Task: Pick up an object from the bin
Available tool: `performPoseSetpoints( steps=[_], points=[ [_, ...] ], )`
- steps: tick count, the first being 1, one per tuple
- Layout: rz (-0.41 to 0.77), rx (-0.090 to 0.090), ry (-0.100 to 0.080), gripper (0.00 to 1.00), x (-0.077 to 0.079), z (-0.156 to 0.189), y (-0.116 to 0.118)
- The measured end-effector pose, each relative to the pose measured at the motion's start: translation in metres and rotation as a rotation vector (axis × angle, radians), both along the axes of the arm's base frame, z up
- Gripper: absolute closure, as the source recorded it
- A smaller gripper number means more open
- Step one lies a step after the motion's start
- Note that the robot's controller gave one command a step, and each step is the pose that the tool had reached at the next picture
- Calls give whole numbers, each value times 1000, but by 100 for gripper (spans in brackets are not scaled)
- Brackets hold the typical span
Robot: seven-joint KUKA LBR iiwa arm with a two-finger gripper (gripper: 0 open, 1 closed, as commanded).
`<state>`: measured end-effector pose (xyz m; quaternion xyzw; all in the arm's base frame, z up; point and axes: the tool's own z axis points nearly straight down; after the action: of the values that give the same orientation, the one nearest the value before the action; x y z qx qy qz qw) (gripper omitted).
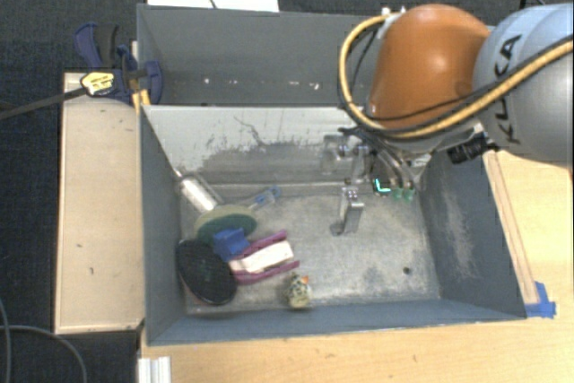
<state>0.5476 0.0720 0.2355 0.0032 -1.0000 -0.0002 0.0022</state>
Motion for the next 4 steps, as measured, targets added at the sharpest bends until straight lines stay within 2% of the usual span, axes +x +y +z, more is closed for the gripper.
performPoseSetpoints(
  steps=[1, 2, 3, 4],
  points=[
    [249, 3, -2, 0, 1, -77, 97],
    [302, 2, -8, 0, 27, -113, 138],
    [53, 1, -9, 0, 30, -108, 128],
    [-27, 0, -4, 0, 24, -166, 140]
  ],
)
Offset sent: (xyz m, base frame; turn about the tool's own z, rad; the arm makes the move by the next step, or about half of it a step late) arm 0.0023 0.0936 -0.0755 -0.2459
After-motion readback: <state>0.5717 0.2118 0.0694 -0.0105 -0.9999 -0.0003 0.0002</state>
